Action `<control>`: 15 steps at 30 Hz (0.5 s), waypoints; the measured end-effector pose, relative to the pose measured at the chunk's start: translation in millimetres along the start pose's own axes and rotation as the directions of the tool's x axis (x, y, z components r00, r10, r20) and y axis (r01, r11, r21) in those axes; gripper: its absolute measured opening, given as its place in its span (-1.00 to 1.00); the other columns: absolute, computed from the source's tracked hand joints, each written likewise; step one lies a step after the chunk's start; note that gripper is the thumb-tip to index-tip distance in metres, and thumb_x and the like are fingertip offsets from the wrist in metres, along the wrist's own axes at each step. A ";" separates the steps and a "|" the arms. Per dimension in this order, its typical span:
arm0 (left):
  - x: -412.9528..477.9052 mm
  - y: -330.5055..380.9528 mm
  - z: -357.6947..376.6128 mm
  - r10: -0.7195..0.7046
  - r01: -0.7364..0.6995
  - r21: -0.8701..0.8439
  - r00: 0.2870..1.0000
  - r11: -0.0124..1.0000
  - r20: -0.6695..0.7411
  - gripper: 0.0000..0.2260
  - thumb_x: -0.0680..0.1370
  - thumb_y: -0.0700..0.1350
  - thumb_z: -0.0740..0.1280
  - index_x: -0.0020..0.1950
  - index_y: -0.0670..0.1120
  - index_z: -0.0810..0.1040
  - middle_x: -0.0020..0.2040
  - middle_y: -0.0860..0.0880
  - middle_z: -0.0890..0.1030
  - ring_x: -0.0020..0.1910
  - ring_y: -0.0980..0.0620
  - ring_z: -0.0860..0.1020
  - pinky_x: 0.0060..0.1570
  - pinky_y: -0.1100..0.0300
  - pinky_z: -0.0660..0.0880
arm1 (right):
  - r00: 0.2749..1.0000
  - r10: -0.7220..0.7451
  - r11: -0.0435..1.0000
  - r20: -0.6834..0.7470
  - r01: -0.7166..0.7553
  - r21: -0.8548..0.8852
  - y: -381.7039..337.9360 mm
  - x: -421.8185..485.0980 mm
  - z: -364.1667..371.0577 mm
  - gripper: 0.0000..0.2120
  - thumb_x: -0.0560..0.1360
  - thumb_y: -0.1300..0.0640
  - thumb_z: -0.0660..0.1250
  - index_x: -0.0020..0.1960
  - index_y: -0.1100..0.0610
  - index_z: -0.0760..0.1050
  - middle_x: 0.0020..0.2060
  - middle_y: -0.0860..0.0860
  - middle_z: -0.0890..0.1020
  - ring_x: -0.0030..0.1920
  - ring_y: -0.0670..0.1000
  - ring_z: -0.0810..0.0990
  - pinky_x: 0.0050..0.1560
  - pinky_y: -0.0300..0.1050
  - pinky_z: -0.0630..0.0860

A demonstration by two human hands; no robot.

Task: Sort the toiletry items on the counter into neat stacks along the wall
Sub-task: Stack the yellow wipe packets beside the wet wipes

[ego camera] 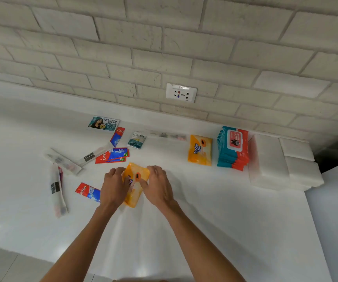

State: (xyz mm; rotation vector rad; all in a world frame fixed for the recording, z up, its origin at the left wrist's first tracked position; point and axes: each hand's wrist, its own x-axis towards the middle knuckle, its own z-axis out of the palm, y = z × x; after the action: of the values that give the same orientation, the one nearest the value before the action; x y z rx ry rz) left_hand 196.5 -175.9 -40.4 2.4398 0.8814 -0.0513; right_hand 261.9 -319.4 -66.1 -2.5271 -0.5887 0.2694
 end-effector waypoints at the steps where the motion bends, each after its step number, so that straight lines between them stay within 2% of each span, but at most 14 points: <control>1: -3.2 -2.7 0.0 -0.019 0.019 0.006 1.000 1.000 0.016 -0.58 0.66 0.01 0.32 0.50 -0.06 0.43 0.47 -0.12 0.46 0.41 -0.14 0.43 0.30 -0.10 0.51 | 1.000 -0.011 1.000 0.006 0.011 -0.028 -3.0 -1.5 5.2 -0.45 0.63 -0.23 0.31 0.50 0.03 0.37 0.45 0.04 0.46 0.40 0.10 0.47 0.32 0.03 0.55; 5: -15.0 -4.0 4.6 -0.030 0.026 0.085 0.998 0.996 0.057 -0.49 0.63 0.09 0.35 0.52 -0.09 0.36 0.47 -0.15 0.39 0.43 -0.14 0.38 0.29 -0.06 0.50 | 0.999 -0.041 0.994 0.026 0.044 -0.097 -6.2 -13.3 15.8 -0.37 0.57 -0.29 0.37 0.48 0.05 0.38 0.52 0.07 0.39 0.48 0.14 0.37 0.38 0.06 0.48; 9: -19.2 -2.2 9.4 -0.069 0.063 0.093 0.996 0.994 0.062 -0.45 0.61 0.07 0.39 0.52 -0.10 0.33 0.41 -0.20 0.41 0.36 -0.17 0.42 0.26 -0.06 0.50 | 1.000 -0.012 1.000 0.013 0.012 0.007 -2.5 -22.0 18.7 -0.43 0.57 -0.18 0.43 0.47 0.02 0.40 0.56 0.01 0.34 0.54 0.09 0.28 0.47 0.01 0.40; 12: -17.2 -0.5 7.3 -0.168 0.182 -0.112 0.978 0.977 0.125 -0.48 0.59 0.00 0.44 0.48 -0.11 0.37 0.32 -0.18 0.53 0.20 -0.14 0.55 0.13 -0.03 0.58 | 0.999 0.044 0.988 0.013 -0.045 0.150 4.9 -27.5 19.5 -0.46 0.56 -0.05 0.49 0.47 0.00 0.41 0.55 -0.01 0.36 0.54 0.06 0.29 0.49 -0.02 0.40; 15: -19.0 3.3 6.6 -0.159 0.211 -0.251 0.964 0.945 0.211 -0.66 0.62 -0.03 0.40 0.36 -0.12 0.50 0.20 -0.11 0.62 0.02 -0.05 0.59 -0.05 0.08 0.56 | 0.992 0.125 0.942 0.017 -0.124 0.313 11.7 -35.8 16.9 -0.39 0.55 0.05 0.52 0.51 -0.04 0.36 0.49 -0.03 0.42 0.46 0.02 0.42 0.43 -0.04 0.49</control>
State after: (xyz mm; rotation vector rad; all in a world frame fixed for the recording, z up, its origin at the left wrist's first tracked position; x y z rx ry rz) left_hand 184.5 -192.4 -40.5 2.0547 0.9617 -0.2131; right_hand 229.3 -337.2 -84.0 -2.2574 -0.3519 0.3733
